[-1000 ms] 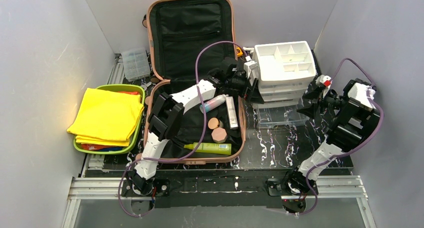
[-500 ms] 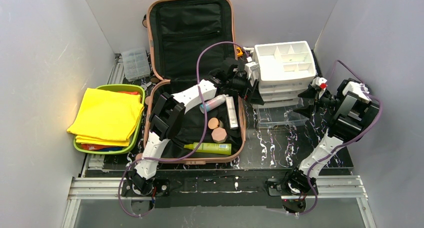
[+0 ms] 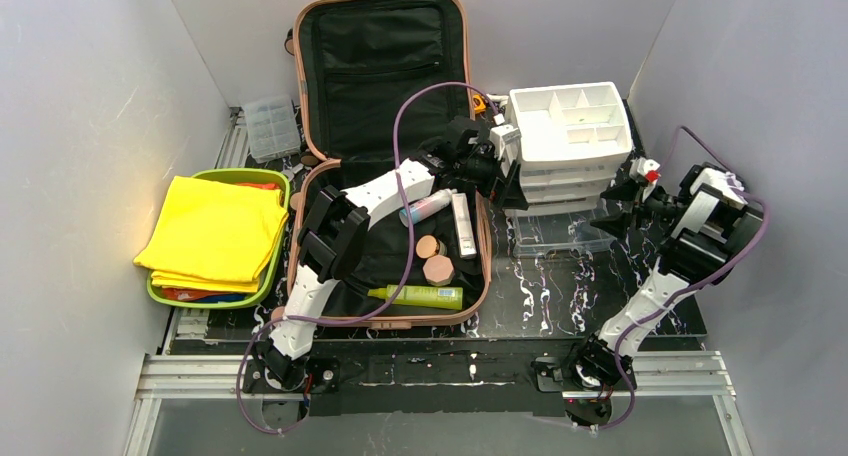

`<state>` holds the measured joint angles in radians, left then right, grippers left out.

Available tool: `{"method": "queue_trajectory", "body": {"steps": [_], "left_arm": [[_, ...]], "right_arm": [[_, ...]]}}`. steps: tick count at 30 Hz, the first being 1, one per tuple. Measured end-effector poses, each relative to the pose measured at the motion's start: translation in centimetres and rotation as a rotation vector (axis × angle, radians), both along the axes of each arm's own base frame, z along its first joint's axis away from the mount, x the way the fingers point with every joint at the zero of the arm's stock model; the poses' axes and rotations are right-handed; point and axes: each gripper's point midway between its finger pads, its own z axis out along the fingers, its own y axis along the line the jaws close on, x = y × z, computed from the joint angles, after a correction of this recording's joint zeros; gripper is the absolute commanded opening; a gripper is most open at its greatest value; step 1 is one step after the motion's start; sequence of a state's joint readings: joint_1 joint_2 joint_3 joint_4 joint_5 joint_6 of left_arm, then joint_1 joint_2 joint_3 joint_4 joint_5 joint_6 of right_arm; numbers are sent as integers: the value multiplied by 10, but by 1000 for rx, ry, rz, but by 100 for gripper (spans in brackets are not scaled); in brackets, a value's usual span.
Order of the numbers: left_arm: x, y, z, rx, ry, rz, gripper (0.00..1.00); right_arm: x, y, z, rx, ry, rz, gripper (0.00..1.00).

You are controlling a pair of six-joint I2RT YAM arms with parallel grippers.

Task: Open, take out, and arrange the luggage
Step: Open the drawer in the storage box.

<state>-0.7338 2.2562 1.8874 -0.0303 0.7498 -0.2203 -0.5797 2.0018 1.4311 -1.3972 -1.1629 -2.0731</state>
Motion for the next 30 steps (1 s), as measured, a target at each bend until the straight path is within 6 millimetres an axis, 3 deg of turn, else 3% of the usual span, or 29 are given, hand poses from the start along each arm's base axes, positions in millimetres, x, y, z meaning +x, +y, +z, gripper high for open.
{"method": "queue_trajectory", "body": {"steps": [3, 17, 24, 30], "left_arm": [[1, -1, 0, 6, -4, 9, 98], [10, 1, 7, 5, 10, 44, 98], [40, 17, 12, 4, 23, 130, 98], [42, 19, 14, -3, 51, 145, 98]], "right_arm": [[0, -11, 2, 0, -7, -31, 98], [32, -32, 20, 20, -40, -56, 98], [51, -30, -1, -59, -59, -47, 98], [51, -22, -7, -88, -95, -24, 98]]}}
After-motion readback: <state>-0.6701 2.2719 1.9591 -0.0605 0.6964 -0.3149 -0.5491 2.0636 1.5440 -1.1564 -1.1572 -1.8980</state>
